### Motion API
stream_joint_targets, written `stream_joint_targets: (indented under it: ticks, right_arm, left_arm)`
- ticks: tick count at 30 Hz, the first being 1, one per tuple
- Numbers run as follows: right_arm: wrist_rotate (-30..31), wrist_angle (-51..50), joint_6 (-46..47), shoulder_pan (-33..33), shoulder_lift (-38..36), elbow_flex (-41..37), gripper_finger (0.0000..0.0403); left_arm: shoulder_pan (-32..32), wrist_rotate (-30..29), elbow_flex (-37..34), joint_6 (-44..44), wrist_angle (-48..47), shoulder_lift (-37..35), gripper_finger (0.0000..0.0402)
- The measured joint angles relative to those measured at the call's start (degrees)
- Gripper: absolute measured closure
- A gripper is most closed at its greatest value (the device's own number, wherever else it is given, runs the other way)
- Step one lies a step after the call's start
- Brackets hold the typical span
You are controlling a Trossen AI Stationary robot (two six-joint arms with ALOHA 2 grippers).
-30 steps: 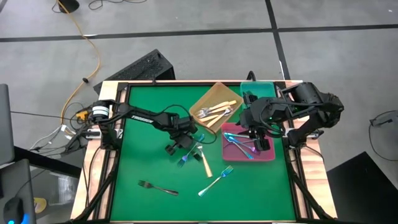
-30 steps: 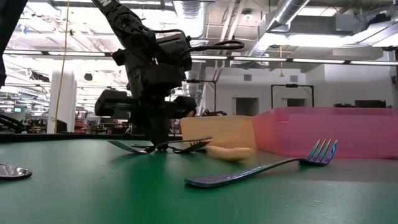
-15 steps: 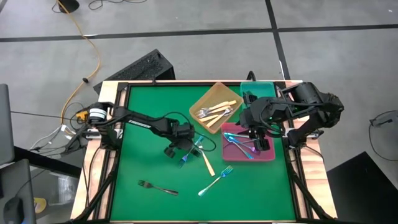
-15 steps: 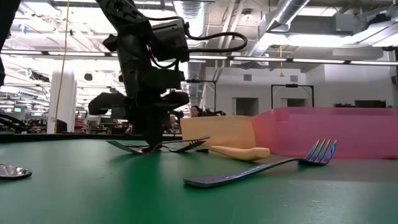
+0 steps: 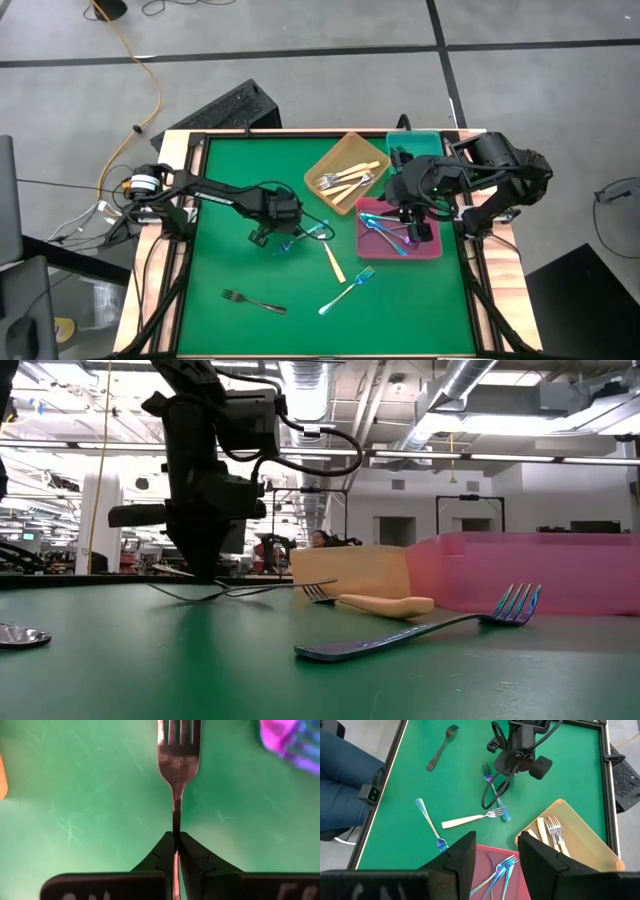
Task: Sort silverware by color (type)
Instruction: Put the black fork into the blue bin
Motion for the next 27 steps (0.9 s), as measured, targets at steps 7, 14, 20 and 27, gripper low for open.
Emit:
stream_joint_targets:
  ticks: [7, 14, 20, 27]
  right_arm:
    - [1.6, -0.68, 0.26, -0.02, 0.02, 0.0, 0.0234]
    - [1.75, -1.01, 1.09, -0.02, 0.02, -0.02, 0.0234]
    - [5.09, -1.09, 1.64, 0.0, 0.02, -0.04, 0.0234]
    - [10.69, -1.49, 2.75, -0.02, 0.02, -0.04, 0.0234]
  left_arm:
    - [0.0, -3.14, 0.11, -1.37, -2.07, -0.39, 0.0401]
    - [-0.04, -13.65, 0.17, -3.83, -2.51, -0.45, 0.0402]
    - [-0.04, -21.75, 0.2, -6.82, -2.96, -1.87, 0.0401]
    - [-0.08, -15.18, 0.19, -9.83, 1.58, -12.73, 0.0401]
